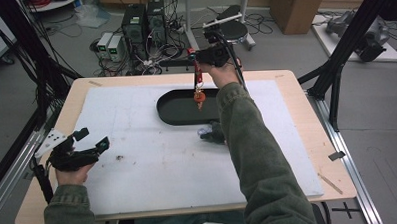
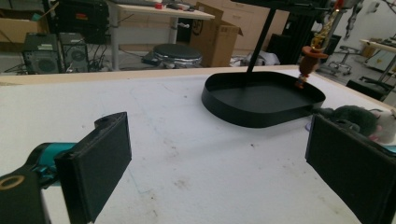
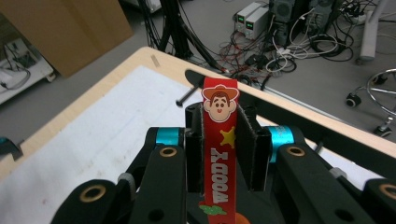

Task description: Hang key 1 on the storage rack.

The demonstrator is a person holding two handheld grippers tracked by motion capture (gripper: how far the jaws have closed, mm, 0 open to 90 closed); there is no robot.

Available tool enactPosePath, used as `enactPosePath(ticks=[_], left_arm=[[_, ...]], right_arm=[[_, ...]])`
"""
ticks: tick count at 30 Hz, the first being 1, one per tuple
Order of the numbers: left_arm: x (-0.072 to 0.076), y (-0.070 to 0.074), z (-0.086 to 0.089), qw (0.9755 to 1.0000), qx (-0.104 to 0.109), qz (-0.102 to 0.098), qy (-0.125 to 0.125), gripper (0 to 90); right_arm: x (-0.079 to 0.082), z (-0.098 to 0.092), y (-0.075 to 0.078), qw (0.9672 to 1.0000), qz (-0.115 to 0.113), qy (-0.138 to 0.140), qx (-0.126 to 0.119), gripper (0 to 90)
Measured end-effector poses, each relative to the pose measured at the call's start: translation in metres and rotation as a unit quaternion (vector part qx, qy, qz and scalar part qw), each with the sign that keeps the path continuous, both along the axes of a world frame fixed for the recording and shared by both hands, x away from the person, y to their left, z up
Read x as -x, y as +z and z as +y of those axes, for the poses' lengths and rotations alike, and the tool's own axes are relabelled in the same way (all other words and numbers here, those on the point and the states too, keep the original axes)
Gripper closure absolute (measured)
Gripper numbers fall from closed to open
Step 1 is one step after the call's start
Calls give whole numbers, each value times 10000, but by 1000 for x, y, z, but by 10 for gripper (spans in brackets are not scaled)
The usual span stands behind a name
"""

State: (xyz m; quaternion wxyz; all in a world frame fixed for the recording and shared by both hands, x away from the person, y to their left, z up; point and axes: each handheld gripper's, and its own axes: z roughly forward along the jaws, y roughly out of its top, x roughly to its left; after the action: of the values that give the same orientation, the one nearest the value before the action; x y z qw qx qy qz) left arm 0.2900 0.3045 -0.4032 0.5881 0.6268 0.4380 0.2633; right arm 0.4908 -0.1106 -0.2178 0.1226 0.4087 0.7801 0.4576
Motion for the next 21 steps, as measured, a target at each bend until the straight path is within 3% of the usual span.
enactPosePath(ticks=[6, 10, 16, 18, 21], left_arm=[[-1, 1, -2, 10000, 2, -6, -63, 73], [-1, 1, -4, 10000, 0, 6, -80, 73], [0, 1, -4, 10000, 37, 10, -58, 73], [-1, 0, -3, 10000, 56, 31, -42, 73], [-2, 1, -2, 9999, 105, -13, 1, 73]], right_arm=[[-12, 16, 5, 9999, 52, -75, 56, 750], [-21, 21, 7, 9998, -70, -64, 186, 749], [-39, 16, 4, 9992, -43, -389, -28, 749], [-42, 15, 1, 9992, -32, -332, -240, 748], [-44, 19, 0, 9989, -159, -331, -301, 748]])
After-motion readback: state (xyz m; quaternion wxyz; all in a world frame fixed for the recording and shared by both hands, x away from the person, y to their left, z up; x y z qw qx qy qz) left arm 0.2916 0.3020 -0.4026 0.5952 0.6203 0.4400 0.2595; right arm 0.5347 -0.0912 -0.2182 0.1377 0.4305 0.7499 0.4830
